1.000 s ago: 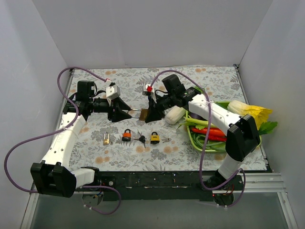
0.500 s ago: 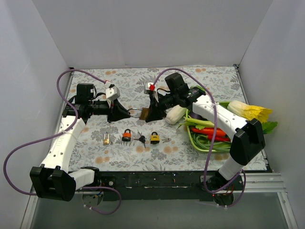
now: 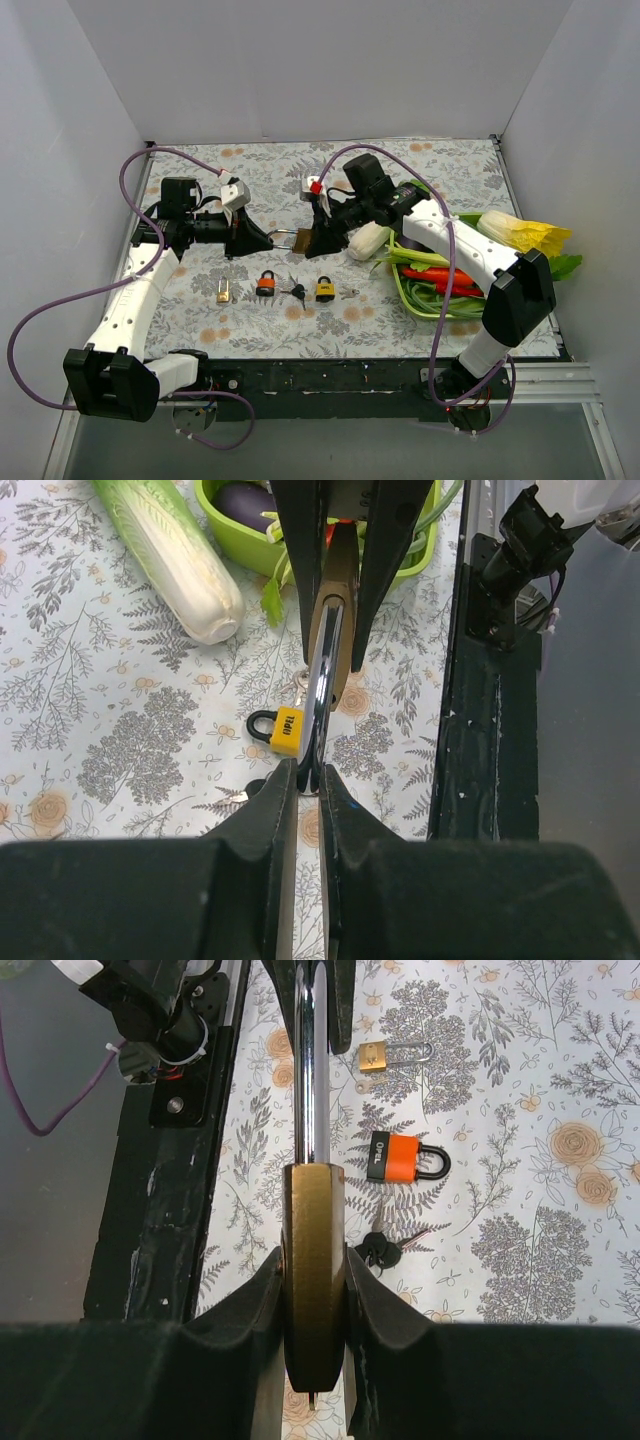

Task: Lock with the key
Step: Lock the lock.

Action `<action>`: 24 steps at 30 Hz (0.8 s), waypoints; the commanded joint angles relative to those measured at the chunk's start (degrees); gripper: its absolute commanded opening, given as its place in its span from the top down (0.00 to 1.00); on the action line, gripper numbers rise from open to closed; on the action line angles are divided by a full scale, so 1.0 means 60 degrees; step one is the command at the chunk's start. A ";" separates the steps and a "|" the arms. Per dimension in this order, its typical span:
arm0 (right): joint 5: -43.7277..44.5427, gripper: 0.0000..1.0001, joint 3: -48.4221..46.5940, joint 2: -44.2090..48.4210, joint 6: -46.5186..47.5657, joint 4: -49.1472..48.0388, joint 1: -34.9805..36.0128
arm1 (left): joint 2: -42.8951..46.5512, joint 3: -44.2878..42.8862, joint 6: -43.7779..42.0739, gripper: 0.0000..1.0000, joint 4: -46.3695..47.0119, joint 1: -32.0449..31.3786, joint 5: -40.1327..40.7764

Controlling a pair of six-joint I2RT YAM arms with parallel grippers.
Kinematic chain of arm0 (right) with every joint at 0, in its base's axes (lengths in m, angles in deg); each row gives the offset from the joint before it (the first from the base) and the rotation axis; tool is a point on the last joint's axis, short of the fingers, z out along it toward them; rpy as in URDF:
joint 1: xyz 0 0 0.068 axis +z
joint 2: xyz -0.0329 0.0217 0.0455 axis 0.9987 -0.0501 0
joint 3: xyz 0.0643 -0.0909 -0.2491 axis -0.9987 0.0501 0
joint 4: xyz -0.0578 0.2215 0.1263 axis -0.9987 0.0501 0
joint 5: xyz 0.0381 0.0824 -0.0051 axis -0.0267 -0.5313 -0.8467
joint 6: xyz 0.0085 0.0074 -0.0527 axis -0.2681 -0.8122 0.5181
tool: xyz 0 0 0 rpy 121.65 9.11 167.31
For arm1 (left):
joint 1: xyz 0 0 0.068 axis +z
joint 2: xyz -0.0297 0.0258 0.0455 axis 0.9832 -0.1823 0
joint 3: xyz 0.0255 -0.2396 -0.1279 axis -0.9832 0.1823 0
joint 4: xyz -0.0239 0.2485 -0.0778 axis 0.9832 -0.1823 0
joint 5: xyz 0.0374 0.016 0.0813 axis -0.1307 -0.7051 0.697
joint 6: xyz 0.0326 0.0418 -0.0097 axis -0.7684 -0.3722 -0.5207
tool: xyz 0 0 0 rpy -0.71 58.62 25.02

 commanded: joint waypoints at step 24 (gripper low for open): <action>-0.1093 0.99 -0.1175 0.0179 -0.1762 -0.2786 0.1331 | 0.0485 0.1283 0.3041 1.00 0.3188 -0.1749 -0.0809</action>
